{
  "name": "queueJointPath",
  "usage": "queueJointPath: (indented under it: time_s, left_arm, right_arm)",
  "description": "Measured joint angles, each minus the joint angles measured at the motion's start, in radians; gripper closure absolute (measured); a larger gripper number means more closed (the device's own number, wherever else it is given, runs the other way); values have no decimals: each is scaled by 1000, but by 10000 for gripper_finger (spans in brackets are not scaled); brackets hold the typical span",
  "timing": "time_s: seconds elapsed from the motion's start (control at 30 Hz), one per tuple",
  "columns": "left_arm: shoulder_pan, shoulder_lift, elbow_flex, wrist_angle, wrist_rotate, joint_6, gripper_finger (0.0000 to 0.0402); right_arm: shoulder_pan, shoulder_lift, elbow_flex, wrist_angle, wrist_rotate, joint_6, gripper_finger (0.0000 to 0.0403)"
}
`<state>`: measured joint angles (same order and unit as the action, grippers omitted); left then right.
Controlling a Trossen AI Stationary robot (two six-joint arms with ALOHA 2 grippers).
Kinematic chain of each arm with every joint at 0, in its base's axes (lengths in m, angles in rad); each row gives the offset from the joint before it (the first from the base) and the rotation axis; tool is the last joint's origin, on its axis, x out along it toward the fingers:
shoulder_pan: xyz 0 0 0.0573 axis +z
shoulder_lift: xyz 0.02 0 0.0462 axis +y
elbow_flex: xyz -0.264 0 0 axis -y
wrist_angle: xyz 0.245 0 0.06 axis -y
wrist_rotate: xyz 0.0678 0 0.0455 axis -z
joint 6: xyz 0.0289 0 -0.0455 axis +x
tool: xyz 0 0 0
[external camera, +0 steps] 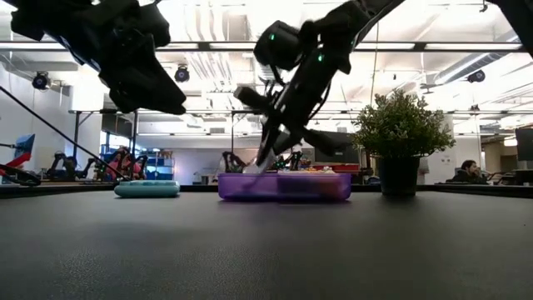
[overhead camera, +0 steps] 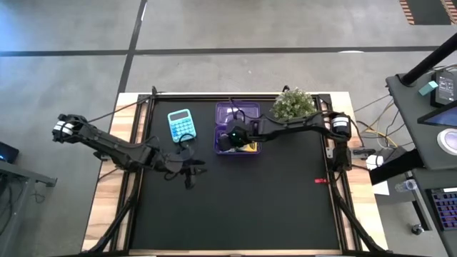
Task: Pack school essentials
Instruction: Put the white black sticky note into the purple supply box, then return to Home Position
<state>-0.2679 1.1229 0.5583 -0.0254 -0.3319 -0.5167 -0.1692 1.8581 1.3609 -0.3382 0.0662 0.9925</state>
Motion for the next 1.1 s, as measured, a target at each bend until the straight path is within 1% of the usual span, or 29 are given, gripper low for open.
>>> queueJointPath:
  time_s: [0.13, 0.23, 0.33, 0.43, 0.53, 0.6, 0.7, 0.77, 0.83, 0.93, 1.03, 1.1]
  left_arm:
    - [17, 0, 0, 0, 0, 0, 262]
    - [25, -1, 0, 0, 1, 0, 262]
    - [34, -1, 0, -1, 0, 0, 262]
    - [43, -3, 0, -1, 1, 0, 262]
    - [55, -11, 0, -1, 1, 0, 262]
    - [64, -27, 0, -7, 4, 0, 262]
    - [79, -75, 0, -21, 14, 0, 262]
    - [87, -118, 0, -29, 17, 4, 262]
    - [95, -174, 0, -43, 18, 25, 262]
    - [103, -258, 0, -47, 18, 104, 262]
    - [109, -338, 0, -47, 17, 176, 262]
    - [111, -393, 0, -48, 15, 193, 262]
  right_arm:
    - [-3, 9, -1, -6, 15, -1, 389]
    - [-5, 3, 2, 3, 14, -12, 374]
    - [-12, 3, 3, -3, 12, -12, 347]
    - [-19, 3, 3, -4, 14, -13, 311]
    - [-24, -7, 3, -16, -15, -26, 274]
    - [-26, -28, 3, -24, -41, -58, 253]
    - [-24, -85, 3, -51, -59, -123, 233]
    - [-17, -130, 3, -88, -56, -161, 225]
    - [-6, -179, 3, -121, -54, -232, 221]
    - [25, -260, 3, -173, -6, -321, 223]
    - [70, -336, -14, -204, 102, -372, 229]
    - [104, -383, -38, -219, 171, -390, 233]
